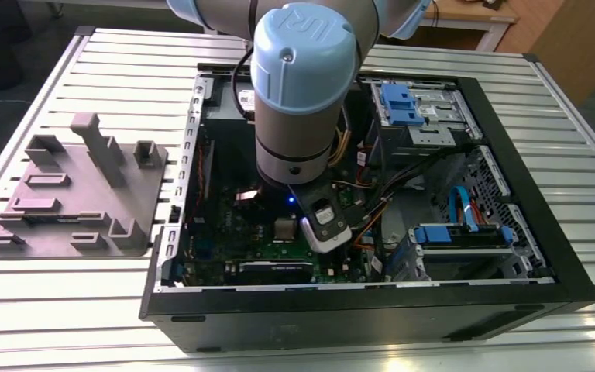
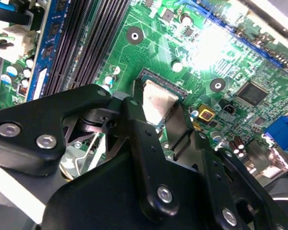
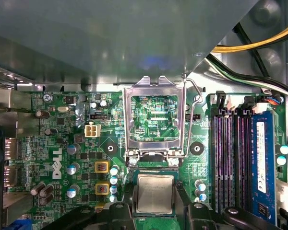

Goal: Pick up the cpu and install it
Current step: 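Place the cpu into insertion slot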

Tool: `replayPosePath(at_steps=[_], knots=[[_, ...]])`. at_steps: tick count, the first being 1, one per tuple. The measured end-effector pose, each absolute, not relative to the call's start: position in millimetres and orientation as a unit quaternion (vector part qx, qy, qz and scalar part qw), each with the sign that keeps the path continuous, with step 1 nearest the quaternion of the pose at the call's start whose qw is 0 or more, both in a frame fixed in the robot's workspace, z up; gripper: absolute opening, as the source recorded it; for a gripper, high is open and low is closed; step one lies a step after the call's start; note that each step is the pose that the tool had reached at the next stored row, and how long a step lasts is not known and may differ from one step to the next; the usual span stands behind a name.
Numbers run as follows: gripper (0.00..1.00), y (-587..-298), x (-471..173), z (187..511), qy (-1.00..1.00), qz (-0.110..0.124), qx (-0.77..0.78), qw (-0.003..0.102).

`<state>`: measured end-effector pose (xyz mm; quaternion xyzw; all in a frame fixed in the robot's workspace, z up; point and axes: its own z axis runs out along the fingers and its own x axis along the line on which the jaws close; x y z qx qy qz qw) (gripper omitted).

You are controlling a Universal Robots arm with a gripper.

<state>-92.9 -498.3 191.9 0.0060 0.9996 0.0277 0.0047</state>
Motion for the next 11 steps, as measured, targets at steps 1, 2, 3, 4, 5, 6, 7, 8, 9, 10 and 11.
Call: replayPosePath(at_steps=[1,2,3,4,5,6,7,8,9,10,11], knots=[[0.46,-498.3,-92.9,191.9,1.000,0.028,0.006,0.005],[0.44,-498.3,-93.0,191.9,1.000,0.028,0.006,0.005],[0.44,-498.3,-93.0,192.0,1.000,0.028,0.006,0.005],[0.38,-498.3,-93.0,192.0,1.000,0.028,0.006,0.005],[0.38,-498.3,-93.0,192.0,1.000,0.028,0.006,0.005],[0.38,-498.3,-93.0,191.9,1.000,0.028,0.006,0.005],[0.38,-498.3,-92.9,191.8,1.000,0.028,0.006,0.005],[0.38,-498.3,-93.0,191.9,1.000,0.028,0.006,0.005],[0.38,-498.2,-93.0,192.0,1.000,0.028,0.006,0.005],[0.38,-498.2,-93.0,192.2,1.000,0.028,0.006,0.005],[0.38,-498.2,-93.1,192.5,1.000,0.028,0.006,0.005]])
